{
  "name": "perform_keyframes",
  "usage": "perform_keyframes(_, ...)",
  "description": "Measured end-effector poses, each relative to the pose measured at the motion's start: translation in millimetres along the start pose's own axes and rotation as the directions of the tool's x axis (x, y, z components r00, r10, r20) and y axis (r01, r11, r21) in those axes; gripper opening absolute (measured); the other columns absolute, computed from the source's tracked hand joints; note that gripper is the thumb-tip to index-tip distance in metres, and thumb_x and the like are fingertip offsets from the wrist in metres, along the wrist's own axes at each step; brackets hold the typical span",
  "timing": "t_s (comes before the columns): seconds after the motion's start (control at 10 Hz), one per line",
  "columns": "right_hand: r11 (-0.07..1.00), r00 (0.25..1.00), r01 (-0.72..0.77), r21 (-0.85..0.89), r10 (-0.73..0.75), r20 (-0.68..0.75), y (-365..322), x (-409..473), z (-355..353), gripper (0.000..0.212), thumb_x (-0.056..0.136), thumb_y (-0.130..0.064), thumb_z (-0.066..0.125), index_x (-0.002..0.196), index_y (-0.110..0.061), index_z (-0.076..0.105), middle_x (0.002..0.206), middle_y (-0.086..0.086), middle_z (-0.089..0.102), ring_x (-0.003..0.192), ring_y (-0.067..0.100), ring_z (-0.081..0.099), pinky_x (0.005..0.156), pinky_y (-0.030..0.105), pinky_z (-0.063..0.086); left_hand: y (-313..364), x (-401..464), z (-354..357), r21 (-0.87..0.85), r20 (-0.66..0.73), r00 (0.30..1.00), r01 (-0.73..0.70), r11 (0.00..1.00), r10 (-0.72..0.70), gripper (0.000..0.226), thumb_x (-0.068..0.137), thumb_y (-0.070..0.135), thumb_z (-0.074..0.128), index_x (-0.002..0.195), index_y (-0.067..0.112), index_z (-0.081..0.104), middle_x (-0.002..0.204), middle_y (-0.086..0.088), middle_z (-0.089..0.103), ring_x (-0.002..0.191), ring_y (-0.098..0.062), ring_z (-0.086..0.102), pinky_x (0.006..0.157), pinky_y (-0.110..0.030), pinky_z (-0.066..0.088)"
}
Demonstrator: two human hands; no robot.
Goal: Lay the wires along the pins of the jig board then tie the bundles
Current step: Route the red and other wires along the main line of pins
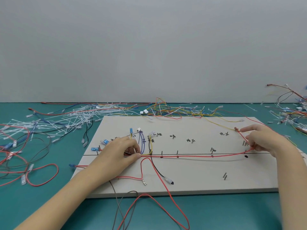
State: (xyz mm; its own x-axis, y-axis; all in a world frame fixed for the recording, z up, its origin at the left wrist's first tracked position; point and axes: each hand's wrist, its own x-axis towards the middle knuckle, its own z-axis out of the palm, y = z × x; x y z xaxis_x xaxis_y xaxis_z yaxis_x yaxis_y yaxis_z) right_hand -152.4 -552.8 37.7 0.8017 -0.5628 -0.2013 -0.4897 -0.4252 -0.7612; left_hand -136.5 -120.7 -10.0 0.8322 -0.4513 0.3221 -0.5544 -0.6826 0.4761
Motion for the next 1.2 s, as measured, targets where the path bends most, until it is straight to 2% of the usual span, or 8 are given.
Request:
perform_keyframes(0.1,1.0,1.0,-0.001,-0.018,0.001,0.008,-1.9,-3.0,-0.3,0.048,0.079,0.017,0.035,0.108,-0.012,0.061,0.083,0.017,0.055,0.065,0.031,0.047,0.054,0.031,0.037,0.4,-0.2,-0.1,-0.002,0.0,1.0,0.003,1.0,-0.003,0.005,0.088,0.032,0.067,0.084,0.031,0.064,0.082,0.015,0.058,0.086,-0.004,0.052,0.082,-0.034,0.045)
perform_keyframes(0.3,0.995,0.997,-0.072,-0.065,0.072,0.009,1.0,-4.3,-2.7,0.043,0.082,0.018,0.039,0.111,-0.008,0.056,0.087,0.017,0.053,0.066,0.032,0.055,0.057,0.036,0.047,0.3,-0.1,-1.2,-0.004,0.005,1.0,0.005,1.0,-0.005,0.005,0.088,0.032,0.067,0.084,0.032,0.063,0.082,0.016,0.058,0.086,-0.004,0.052,0.082,-0.034,0.045)
perform_keyframes(0.4,0.99,0.994,-0.108,-0.085,0.109,0.006,2.9,-3.9,-6.6,0.039,0.084,0.02,0.041,0.112,-0.005,0.055,0.082,0.018,0.055,0.061,0.03,0.054,0.051,0.033,0.045,0.8,-0.5,-0.8,-0.003,0.003,1.0,0.003,1.0,-0.003,0.005,0.088,0.032,0.067,0.084,0.031,0.063,0.082,0.016,0.058,0.086,-0.004,0.052,0.082,-0.033,0.045)
perform_keyframes(0.5,0.983,0.99,-0.135,-0.121,0.14,0.032,2.9,-4.6,-8.3,0.033,0.087,0.019,0.046,0.111,-0.001,0.054,0.078,0.02,0.059,0.058,0.028,0.055,0.039,0.023,0.045,0.6,-0.4,-0.5,-0.003,0.002,1.0,0.002,1.0,-0.002,0.005,0.087,0.032,0.067,0.084,0.031,0.063,0.082,0.016,0.058,0.086,-0.003,0.052,0.082,-0.033,0.045)
perform_keyframes(0.8,0.977,0.988,-0.142,-0.162,0.151,0.044,1.2,-5.8,-8.4,0.023,0.087,0.015,0.052,0.105,0.003,0.061,0.075,0.018,0.063,0.056,0.024,0.057,0.038,0.019,0.045,-0.2,0.1,0.0,-0.003,0.0,1.0,0.003,1.0,-0.003,0.006,0.087,0.031,0.068,0.083,0.031,0.063,0.081,0.016,0.058,0.085,-0.004,0.052,0.082,-0.034,0.045)
perform_keyframes(0.9,0.977,0.991,-0.132,-0.166,0.135,0.008,1.9,-4.7,-6.8,0.018,0.081,0.014,0.06,0.098,0.008,0.064,0.076,0.02,0.064,0.058,0.025,0.055,0.05,0.024,0.043,-0.6,0.2,0.2,-0.007,0.002,1.0,0.007,1.0,-0.007,0.006,0.087,0.031,0.068,0.084,0.031,0.064,0.082,0.015,0.059,0.085,-0.004,0.053,0.082,-0.034,0.045)
perform_keyframes(1.1,0.984,0.994,-0.102,-0.147,0.096,-0.043,2.5,-2.5,-3.8,0.003,0.076,0.002,0.067,0.076,0.005,0.068,0.066,0.017,0.064,0.061,0.027,0.058,0.055,0.026,0.043,-0.7,0.3,0.4,-0.008,0.007,1.0,0.008,1.0,-0.008,0.006,0.087,0.031,0.068,0.084,0.031,0.064,0.082,0.013,0.059,0.086,-0.006,0.053,0.082,-0.036,0.045)
perform_keyframes(1.2,0.991,0.997,-0.046,-0.124,0.036,-0.075,3.3,1.7,-4.6,0.012,0.075,0.002,0.066,0.064,0.002,0.065,0.064,0.016,0.064,0.064,0.029,0.061,0.057,0.028,0.048,-0.4,0.1,0.4,-0.009,0.005,1.0,0.009,1.0,-0.009,0.006,0.087,0.032,0.068,0.084,0.031,0.064,0.082,0.014,0.059,0.086,-0.006,0.053,0.082,-0.035,0.045)
